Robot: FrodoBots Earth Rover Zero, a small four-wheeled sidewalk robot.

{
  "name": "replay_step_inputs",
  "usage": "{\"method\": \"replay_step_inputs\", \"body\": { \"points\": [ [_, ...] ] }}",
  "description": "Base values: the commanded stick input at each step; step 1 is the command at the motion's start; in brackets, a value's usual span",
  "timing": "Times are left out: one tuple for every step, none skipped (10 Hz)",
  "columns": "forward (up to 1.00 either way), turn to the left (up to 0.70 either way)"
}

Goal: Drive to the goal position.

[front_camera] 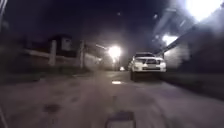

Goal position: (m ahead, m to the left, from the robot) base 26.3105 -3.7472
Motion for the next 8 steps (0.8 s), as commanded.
{"method": "replay_step_inputs", "body": {
  "points": [
    [0.70, -0.10],
    [0.70, -0.35],
    [0.70, -0.35],
    [0.70, -0.35],
    [0.70, -0.35],
    [0.70, -0.35],
    [0.70, -0.35],
    [0.70, -0.21]
  ]
}}
